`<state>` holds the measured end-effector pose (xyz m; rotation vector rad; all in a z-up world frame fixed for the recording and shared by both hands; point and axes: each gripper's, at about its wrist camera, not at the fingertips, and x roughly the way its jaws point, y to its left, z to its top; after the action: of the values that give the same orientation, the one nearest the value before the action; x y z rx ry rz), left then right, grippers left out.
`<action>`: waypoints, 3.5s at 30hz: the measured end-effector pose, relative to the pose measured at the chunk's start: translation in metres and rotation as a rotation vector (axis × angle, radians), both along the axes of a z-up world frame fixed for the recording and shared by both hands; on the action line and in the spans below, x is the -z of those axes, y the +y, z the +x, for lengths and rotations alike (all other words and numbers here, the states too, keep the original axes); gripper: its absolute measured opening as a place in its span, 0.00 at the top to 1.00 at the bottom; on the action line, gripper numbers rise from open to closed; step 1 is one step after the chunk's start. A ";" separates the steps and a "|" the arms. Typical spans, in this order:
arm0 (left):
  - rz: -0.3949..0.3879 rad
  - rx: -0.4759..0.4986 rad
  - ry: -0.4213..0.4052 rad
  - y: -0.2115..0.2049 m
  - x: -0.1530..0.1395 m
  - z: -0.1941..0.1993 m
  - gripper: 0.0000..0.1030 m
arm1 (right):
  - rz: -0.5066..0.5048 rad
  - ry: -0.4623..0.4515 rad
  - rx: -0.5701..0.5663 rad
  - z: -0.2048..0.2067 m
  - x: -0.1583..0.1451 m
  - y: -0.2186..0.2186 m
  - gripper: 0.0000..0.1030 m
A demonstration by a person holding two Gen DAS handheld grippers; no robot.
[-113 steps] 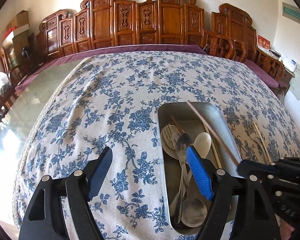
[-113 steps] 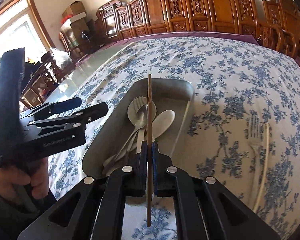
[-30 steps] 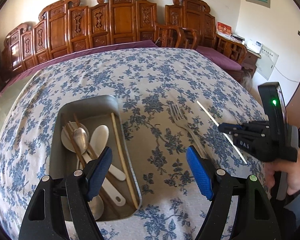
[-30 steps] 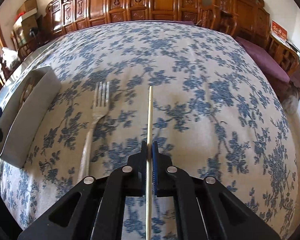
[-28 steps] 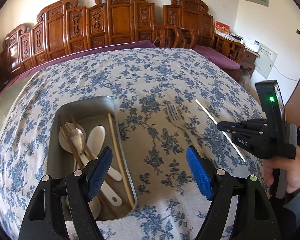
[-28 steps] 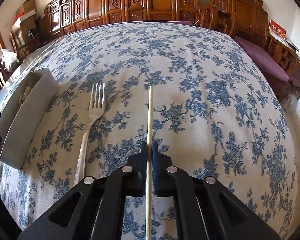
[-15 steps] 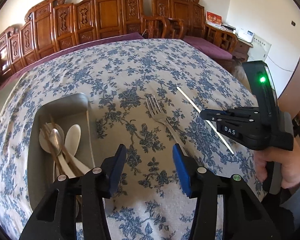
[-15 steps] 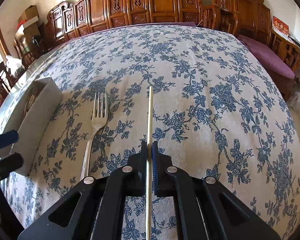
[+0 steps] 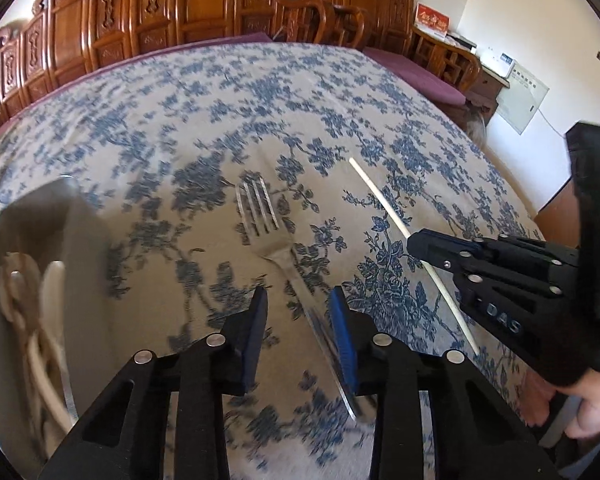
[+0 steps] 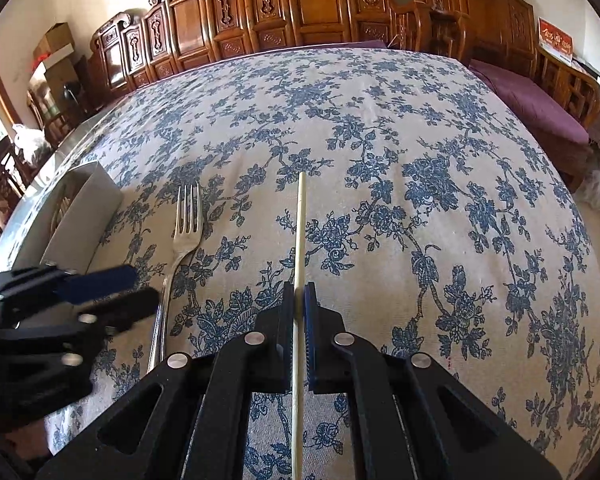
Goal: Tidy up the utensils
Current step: 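Grasp the metal fork with the left gripper while the right gripper grasps the chopstick, then carry the metal fork into the tray and open the left gripper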
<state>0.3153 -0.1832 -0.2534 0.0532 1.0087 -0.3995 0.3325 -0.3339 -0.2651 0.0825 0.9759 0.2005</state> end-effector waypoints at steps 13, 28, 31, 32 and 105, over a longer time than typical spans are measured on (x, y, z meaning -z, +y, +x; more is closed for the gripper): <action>0.109 0.006 -0.002 -0.017 0.013 0.011 0.87 | 0.033 -0.003 0.000 0.002 -0.002 -0.002 0.94; 0.091 -0.049 -0.016 0.025 -0.011 -0.021 0.94 | 0.019 -0.016 -0.027 -0.005 -0.007 0.019 0.94; 0.089 -0.053 -0.040 0.034 -0.023 -0.031 0.94 | 0.020 -0.027 -0.041 -0.008 -0.011 0.030 0.94; 0.089 -0.054 -0.045 0.036 -0.026 -0.033 0.94 | 0.019 -0.028 -0.046 -0.008 -0.012 0.033 0.94; 0.046 -0.231 -0.042 0.138 -0.015 -0.001 0.93 | 0.117 -0.145 -0.250 -0.042 -0.058 0.125 0.94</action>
<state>0.3138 -0.0453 -0.2383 -0.0137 0.9705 -0.1638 0.2900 -0.2085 -0.2067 0.0519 0.8277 0.4872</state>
